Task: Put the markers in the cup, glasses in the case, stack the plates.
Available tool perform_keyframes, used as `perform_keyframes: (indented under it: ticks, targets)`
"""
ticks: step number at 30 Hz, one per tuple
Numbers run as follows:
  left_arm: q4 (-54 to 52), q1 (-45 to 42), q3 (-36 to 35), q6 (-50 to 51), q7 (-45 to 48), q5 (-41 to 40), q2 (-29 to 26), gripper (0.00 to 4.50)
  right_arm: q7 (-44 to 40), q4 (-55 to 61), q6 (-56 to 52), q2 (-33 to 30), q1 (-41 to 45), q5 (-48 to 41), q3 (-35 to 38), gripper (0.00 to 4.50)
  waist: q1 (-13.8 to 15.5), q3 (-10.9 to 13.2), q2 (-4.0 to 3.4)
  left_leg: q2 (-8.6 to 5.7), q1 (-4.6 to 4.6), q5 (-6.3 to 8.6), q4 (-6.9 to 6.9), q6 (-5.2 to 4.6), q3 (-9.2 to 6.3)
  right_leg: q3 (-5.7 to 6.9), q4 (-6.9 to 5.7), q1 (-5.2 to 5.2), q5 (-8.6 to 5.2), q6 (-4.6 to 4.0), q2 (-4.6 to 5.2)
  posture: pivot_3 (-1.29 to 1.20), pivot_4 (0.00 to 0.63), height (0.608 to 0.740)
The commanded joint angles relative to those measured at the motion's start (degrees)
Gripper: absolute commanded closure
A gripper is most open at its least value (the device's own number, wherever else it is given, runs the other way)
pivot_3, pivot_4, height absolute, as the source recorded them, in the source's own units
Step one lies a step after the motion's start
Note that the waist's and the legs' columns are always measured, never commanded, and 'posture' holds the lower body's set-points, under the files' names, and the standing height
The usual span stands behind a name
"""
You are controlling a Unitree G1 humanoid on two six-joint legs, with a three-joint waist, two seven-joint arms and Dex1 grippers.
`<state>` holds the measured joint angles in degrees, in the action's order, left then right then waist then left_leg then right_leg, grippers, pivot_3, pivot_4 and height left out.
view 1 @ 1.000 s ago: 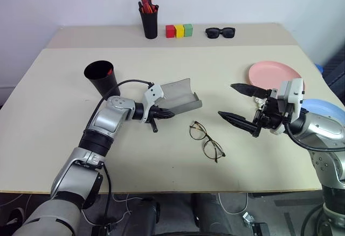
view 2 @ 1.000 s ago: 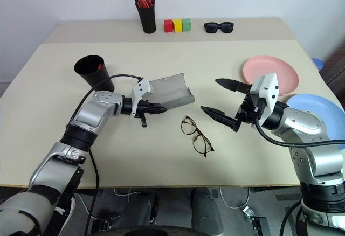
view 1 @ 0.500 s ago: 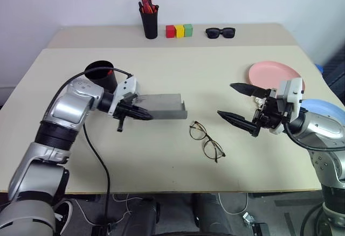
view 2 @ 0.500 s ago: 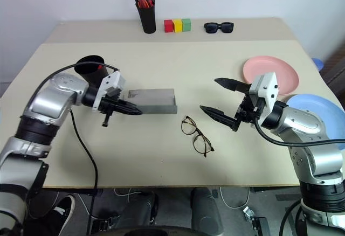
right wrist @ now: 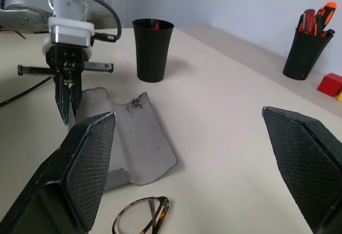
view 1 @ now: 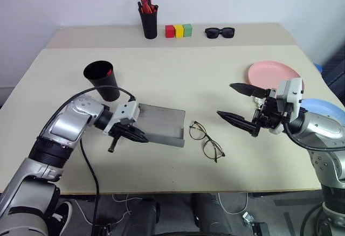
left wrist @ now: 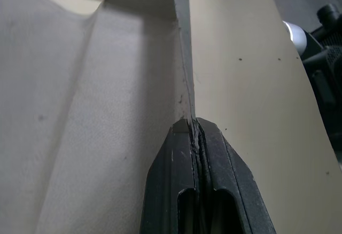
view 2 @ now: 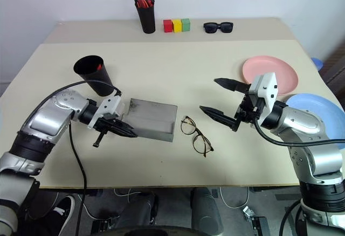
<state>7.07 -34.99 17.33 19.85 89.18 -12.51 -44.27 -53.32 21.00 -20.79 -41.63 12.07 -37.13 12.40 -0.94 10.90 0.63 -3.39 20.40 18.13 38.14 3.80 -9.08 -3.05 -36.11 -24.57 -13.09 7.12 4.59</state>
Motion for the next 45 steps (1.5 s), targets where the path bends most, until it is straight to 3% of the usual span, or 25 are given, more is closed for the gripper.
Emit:
perform_keyframes:
  ticks: [1, 10, 13, 19, 21, 26, 31, 35, 40, 43, 45]
  targets:
    - [-3.22, 0.76, -0.80, 3.80, -2.86, -0.08, -0.12, 4.44, -0.12, 1.34, 0.44, -0.72, 0.03, -0.42, 1.69, 0.00, 0.00, 0.00, 0.00, 0.00, 0.00, 0.00, 0.00, 0.00, 0.00, 0.00, 0.00, 0.00, 0.00, 0.00, 0.00, 0.00, 0.150, 0.740]
    - [-5.87, 3.18, 0.35, 7.13, -7.46, 0.54, 0.92, 4.44, -0.36, 0.77, 0.63, -0.68, 0.46, -0.21, 1.30, 0.00, 0.03, 0.00, 0.00, 0.00, -0.01, 0.00, 0.00, 0.00, 0.00, 0.00, 0.00, 0.00, 0.00, 0.00, 0.00, 0.00, 0.150, 0.740]
    - [-6.99, 3.38, -0.08, 11.18, -7.87, -1.29, 1.71, 3.73, -0.46, 0.59, 0.66, -0.67, 0.75, -0.16, 1.19, 0.00, 0.05, 0.00, 0.00, 0.00, 0.00, 0.00, 0.00, 0.00, 0.00, 0.00, 0.00, 0.00, 0.00, 0.00, 0.00, 0.00, 0.150, 0.740]
    - [-6.44, 2.44, -1.52, 10.06, -8.03, -1.86, 1.60, 0.72, 0.04, 1.17, -0.98, -1.20, 0.50, 0.13, 0.56, 0.00, 0.05, 0.00, 0.00, 0.00, -0.01, 0.00, 0.00, 0.00, 0.00, 0.00, 0.00, 0.00, 0.00, 0.00, 0.00, 0.00, 0.150, 0.740]
    - [-6.12, 1.71, -3.43, 9.94, -8.06, -3.37, 1.84, 0.06, 1.28, 2.22, -3.82, -1.92, -0.09, -0.06, 0.07, 0.00, 0.06, 0.00, 0.00, 0.00, -0.01, 0.00, 0.00, 0.00, 0.00, 0.00, 0.00, 0.00, 0.00, 0.00, 0.00, 0.00, 0.150, 0.740]
    - [-2.46, -2.71, -13.36, 16.68, -7.23, -13.79, 2.65, 0.06, 7.82, 4.55, -13.77, -3.63, 0.41, -1.04, -0.06, 0.00, 0.12, 0.01, 0.01, 0.00, 0.01, 0.00, 0.02, 0.00, -0.02, 0.02, -0.01, 0.00, 0.00, 0.00, 0.01, 0.00, 0.150, 0.740]
    - [0.49, -4.04, -19.49, 14.24, -4.82, -17.31, -0.23, 0.06, 18.35, 10.68, -27.36, -3.02, 4.33, -3.44, -2.05, 0.00, -0.39, 0.00, -0.02, 0.01, -0.01, 0.00, -0.01, 0.00, 0.00, 0.00, -0.01, -0.04, 0.00, 0.00, 0.00, 0.00, 0.150, 0.740]
    - [-1.50, -1.27, -22.62, 8.11, -3.52, -18.31, -0.69, 0.06, 22.15, 17.15, -34.96, -6.52, 4.45, -1.69, -6.51, 0.00, 0.10, 0.00, -0.02, 0.05, 0.08, 0.00, -0.04, 0.00, -0.03, 0.02, 0.02, -0.11, -0.01, -0.01, 0.00, 0.00, 0.150, 0.740]
    - [-4.57, 2.95, -23.12, 6.48, -3.79, -18.21, -2.10, 0.06, 29.83, 16.64, -51.73, -3.70, 12.74, -4.84, -7.97, 0.00, 0.22, 0.01, 0.01, 0.00, 0.08, 0.00, 0.02, 0.00, 0.01, 0.00, 0.08, -0.04, 0.00, 0.00, 0.09, 0.00, 0.150, 0.740]
    - [-5.72, 5.11, -23.28, 5.18, -3.89, -17.91, -2.78, 0.06, 33.24, 14.20, -67.58, 0.86, 20.26, -7.01, -7.98, 0.00, -0.16, -0.01, 0.02, 0.09, 0.03, 0.00, -0.01, 0.01, -0.01, 0.01, 0.05, -0.05, 0.00, -0.02, -0.03, 0.00, 0.150, 0.740]
    - [-6.98, 5.73, -23.27, 5.44, -4.53, -18.61, -2.56, 0.06, 36.16, 14.24, -71.48, 3.64, 21.50, -7.77, -9.19, 0.00, 0.08, -0.01, 0.01, 0.12, 0.08, 0.00, -0.05, 0.01, 0.00, 0.01, 0.02, -0.14, 0.03, -0.08, -0.06, 0.00, 0.150, 0.740]
